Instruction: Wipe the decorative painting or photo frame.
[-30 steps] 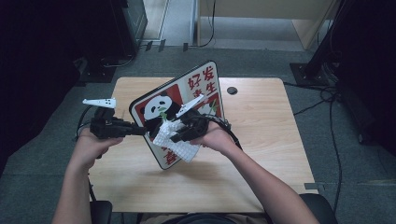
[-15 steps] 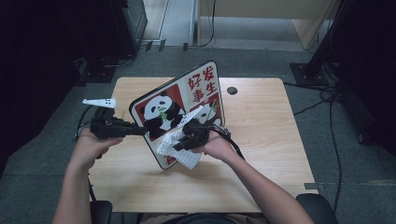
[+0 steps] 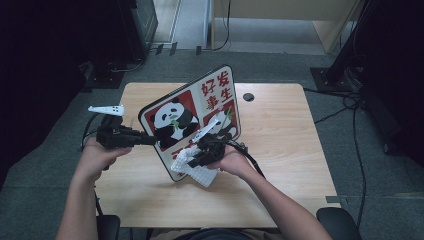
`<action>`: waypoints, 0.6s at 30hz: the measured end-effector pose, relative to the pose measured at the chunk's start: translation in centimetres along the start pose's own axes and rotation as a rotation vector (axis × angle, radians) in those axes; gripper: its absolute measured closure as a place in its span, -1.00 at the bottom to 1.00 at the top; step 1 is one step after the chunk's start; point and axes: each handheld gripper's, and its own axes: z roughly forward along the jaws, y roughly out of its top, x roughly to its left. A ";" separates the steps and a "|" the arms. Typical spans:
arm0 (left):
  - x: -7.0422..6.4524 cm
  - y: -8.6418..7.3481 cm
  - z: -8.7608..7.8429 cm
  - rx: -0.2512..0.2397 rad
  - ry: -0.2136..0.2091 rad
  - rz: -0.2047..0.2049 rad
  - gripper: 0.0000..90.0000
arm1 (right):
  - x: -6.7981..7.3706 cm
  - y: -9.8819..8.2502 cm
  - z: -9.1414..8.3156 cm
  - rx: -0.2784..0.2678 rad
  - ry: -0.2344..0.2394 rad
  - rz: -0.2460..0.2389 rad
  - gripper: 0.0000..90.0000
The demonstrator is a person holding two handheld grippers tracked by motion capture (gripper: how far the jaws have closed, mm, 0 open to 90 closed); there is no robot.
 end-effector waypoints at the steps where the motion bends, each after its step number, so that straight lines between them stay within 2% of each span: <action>1: 0.0 0.0 0.0 -0.001 -0.002 -0.001 0.65 | -0.1 -0.1 0.1 -0.002 0.003 0.003 0.77; 7: 0.1 0.0 0.0 0.001 -0.007 -0.003 0.64 | -0.2 -0.4 0.1 0.015 0.002 0.023 0.77; 12: 0.1 0.0 0.0 0.002 -0.006 0.000 0.62 | 0.1 0.0 -0.6 -0.001 0.013 0.031 0.77; 18: 0.2 -0.3 -0.3 -0.003 0.011 0.008 0.42 | 0.8 1.1 -2.2 -0.026 0.010 0.023 0.77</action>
